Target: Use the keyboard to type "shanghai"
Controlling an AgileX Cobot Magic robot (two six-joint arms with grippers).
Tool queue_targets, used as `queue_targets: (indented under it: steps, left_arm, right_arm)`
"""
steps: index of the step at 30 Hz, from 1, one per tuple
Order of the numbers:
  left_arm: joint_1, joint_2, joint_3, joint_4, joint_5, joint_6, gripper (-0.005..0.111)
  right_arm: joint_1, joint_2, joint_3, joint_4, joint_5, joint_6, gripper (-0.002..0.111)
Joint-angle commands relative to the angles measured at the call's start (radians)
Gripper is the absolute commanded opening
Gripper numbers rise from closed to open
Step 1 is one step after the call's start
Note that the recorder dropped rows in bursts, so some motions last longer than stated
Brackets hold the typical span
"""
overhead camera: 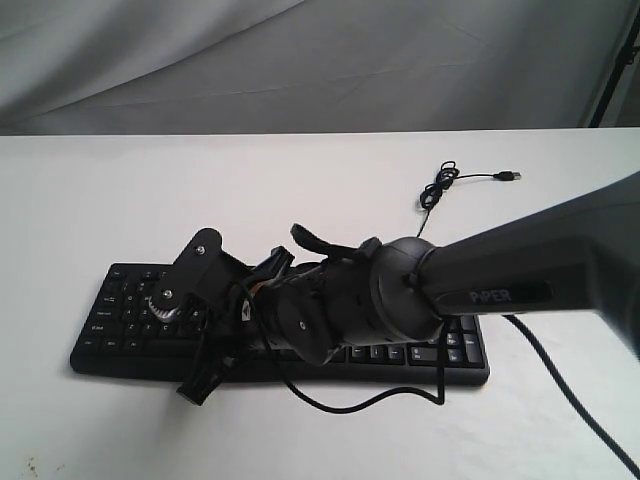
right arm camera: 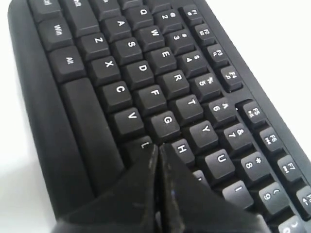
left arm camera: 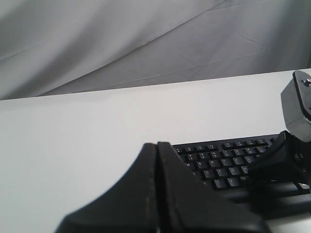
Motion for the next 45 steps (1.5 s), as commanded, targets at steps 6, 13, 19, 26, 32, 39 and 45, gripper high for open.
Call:
queue_targets:
  steps: [6,13,19,26,32,39,45]
  left_arm:
    - [-0.004,-0.003,0.004,0.001,-0.005,-0.003,0.0]
    - [-0.004,-0.003,0.004,0.001,-0.005,-0.003,0.0]
    - [-0.004,-0.003,0.004,0.001,-0.005,-0.003,0.0]
    - [-0.004,-0.003,0.004,0.001,-0.005,-0.003,0.0]
    - [-0.004,-0.003,0.004,0.001,-0.005,-0.003,0.0]
    - [-0.004,-0.003,0.004,0.001,-0.005,-0.003,0.0]
    - [-0.004,-0.003,0.004,0.001,-0.005,-0.003,0.0]
  right_arm:
    - [-0.01,0.031,0.001,0.006,-0.005,-0.017,0.0]
    - [-0.01,-0.011,0.001,0.001,-0.006,-0.019,0.0]
    - [-0.01,-0.007,-0.1,-0.003,0.068,-0.023,0.0]
    - [-0.007,0.06,-0.19,-0.011,0.121,-0.033,0.0]
    - [-0.017,0.071,-0.19,-0.013,0.123,-0.036,0.0]
    - [-0.018,0.071,-0.19,-0.017,0.121,-0.036,0.0]
    - [-0.018,0.093,-0.19,-0.022,0.112,-0.036,0.0]
